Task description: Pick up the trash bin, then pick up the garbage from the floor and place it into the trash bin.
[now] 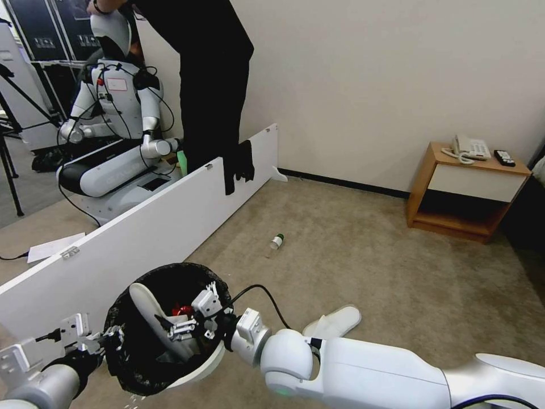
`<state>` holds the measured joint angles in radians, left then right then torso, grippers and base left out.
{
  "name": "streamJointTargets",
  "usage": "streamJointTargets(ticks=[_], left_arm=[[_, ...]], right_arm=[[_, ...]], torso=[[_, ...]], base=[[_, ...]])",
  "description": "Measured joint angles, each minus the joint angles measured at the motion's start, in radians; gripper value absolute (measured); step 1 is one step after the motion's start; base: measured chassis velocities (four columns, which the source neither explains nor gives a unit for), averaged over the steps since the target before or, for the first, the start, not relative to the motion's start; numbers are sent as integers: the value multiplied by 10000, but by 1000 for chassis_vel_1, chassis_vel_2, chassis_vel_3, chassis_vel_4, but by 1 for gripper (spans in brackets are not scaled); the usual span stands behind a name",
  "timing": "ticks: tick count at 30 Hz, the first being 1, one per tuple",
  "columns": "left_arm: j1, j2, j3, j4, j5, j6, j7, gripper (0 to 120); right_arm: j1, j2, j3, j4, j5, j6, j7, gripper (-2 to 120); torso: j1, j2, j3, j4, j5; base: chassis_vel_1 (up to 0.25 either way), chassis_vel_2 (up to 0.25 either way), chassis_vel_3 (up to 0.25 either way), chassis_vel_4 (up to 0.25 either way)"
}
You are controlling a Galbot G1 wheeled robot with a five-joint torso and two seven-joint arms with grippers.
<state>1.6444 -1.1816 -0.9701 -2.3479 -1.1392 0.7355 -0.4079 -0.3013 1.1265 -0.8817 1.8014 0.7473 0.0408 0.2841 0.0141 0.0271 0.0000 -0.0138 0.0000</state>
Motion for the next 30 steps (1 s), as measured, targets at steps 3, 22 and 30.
streamJointTargets(ticks=[3, 22, 30], left_arm=[[0, -7, 0, 17, 38, 0, 0, 2], [64, -88, -50, 80, 187, -2, 2, 2], [78, -188, -115, 92, 667, -2, 153, 2]], right_arm=[[21, -63, 457, 185, 91, 8, 1, 99], [342, -230, 3543, 851, 1036, 31, -117, 100], [-461, -1198, 5771, 1351, 1551, 35, -84, 100]], torso=[[0, 0, 0, 0, 0], [0, -1, 0, 1, 0], [0, 0, 0, -1, 1]], base=[[0, 0, 0, 0], [0, 0, 0, 0], [0, 0, 0, 0]])
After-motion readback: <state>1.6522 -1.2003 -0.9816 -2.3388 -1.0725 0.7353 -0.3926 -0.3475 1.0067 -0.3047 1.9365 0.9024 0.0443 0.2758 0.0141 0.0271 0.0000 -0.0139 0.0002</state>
